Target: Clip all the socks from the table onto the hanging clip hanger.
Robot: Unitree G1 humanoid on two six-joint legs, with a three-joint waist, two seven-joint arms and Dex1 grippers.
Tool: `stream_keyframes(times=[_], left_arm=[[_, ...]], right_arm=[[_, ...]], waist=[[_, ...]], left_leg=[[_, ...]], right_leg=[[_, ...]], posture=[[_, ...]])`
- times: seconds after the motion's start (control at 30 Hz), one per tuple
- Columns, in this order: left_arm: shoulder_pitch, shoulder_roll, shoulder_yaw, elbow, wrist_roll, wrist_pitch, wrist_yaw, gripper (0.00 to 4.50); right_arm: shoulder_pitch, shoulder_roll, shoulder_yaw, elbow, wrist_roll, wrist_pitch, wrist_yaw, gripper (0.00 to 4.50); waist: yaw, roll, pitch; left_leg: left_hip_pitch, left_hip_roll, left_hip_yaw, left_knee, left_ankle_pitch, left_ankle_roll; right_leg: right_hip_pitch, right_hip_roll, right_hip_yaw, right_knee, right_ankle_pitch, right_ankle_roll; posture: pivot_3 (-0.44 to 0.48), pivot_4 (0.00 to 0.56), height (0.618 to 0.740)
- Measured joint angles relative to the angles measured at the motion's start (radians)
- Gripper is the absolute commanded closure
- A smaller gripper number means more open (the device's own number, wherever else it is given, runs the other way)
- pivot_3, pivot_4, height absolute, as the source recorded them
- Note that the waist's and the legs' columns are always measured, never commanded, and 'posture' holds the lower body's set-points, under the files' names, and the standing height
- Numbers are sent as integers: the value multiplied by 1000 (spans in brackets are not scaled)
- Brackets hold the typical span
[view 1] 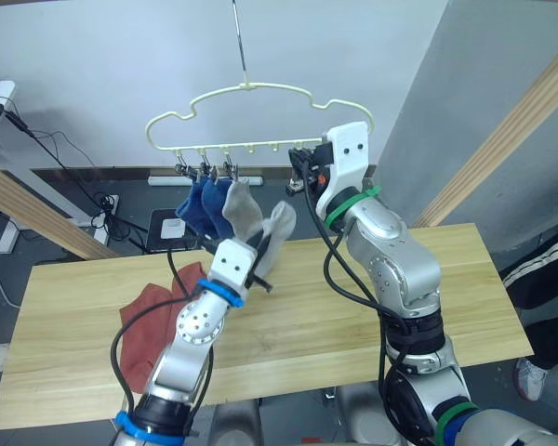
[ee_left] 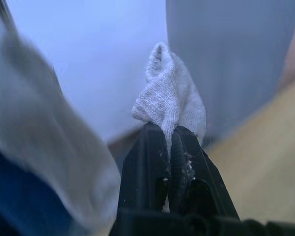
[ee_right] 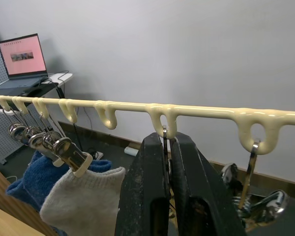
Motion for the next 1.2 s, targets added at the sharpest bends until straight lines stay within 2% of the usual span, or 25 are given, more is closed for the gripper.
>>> stream_keyframes(times=[0.13,0.4,1.2], left_arm=[[-46,-5,-3,71,33,-79,9,4472],[-66,-32,-15,149,42,-125,-6,4472],[-78,-75,-19,130,31,-123,-24,4472]], right_arm=[[0,1,-1,-5,11,5,-2,4500],[0,5,-1,-6,20,10,-14,4500],[9,-9,22,-8,18,4,-13,4500]], waist=[[-1,0,0],[-1,0,0],[-1,0,0]], left_leg=[[0,0,0,0,0,0],[0,0,0,0,0,0],[0,0,0,0,0,0]], right_leg=[[0,0,0,0,0,0],[0,0,-1,0,0,0],[0,0,-1,0,0,0]], posture=[[-158,270,740],[-168,268,740],[-160,271,740]])
